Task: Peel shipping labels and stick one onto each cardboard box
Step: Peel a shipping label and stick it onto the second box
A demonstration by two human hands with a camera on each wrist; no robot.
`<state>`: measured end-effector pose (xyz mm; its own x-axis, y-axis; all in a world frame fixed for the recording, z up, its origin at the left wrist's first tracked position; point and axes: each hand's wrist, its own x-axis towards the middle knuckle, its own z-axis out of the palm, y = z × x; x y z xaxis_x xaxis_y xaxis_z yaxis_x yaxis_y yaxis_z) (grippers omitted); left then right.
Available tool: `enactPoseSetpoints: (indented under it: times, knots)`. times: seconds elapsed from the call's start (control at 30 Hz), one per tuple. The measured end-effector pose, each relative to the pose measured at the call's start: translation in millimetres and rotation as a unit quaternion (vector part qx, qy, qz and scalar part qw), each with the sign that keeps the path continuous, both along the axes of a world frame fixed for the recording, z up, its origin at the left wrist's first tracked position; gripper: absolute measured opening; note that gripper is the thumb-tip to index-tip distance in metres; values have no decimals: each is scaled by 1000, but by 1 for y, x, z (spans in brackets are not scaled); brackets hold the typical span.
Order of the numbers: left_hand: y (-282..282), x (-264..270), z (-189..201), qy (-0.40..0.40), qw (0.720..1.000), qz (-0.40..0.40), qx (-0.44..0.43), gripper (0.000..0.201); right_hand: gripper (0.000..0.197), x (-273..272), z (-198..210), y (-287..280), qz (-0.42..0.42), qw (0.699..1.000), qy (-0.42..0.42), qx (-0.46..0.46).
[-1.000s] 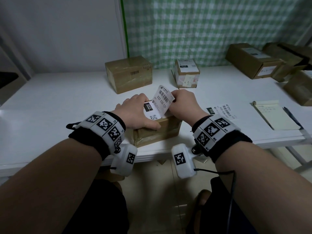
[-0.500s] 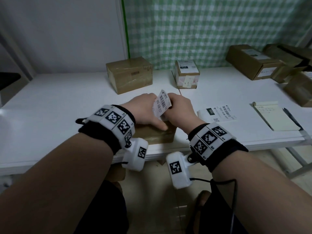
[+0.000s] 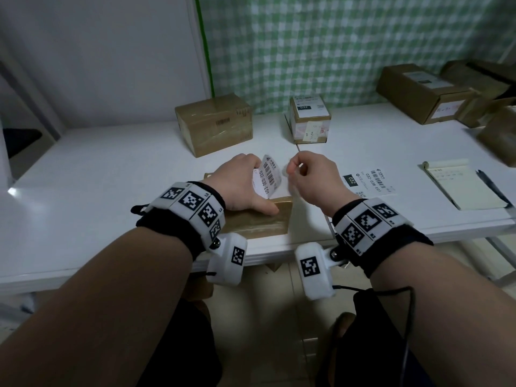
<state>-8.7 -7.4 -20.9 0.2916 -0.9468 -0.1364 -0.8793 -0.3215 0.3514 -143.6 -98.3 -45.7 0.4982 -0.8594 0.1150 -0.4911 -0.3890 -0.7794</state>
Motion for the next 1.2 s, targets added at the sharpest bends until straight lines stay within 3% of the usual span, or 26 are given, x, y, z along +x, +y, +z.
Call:
enactPoseSetpoints:
  times: [0.17, 0.27, 0.57, 0.67, 0.9, 1.2]
  knots:
    - [0, 0, 1, 11, 999, -3, 30, 115, 18, -7, -8, -5, -17, 998, -15, 50]
    - [-2, -1, 2, 13, 998, -5, 53, 127, 4, -8, -3, 0, -4, 991, -59, 121]
    - [-14, -15, 2, -46, 996, 0, 79, 110, 27, -2, 6, 5, 33, 974, -87, 208]
    - [-15, -17, -1, -46, 997, 6, 61, 109, 34, 1, 7, 4, 25, 977, -76, 196]
    - [-11, -19, -2, -34, 999, 12, 34, 106, 24, 12, 17, 7, 32, 982, -71, 172]
    - [-13, -16, -5, -19, 999, 16, 20, 94, 21, 24, 23, 9, 63, 996, 60, 17]
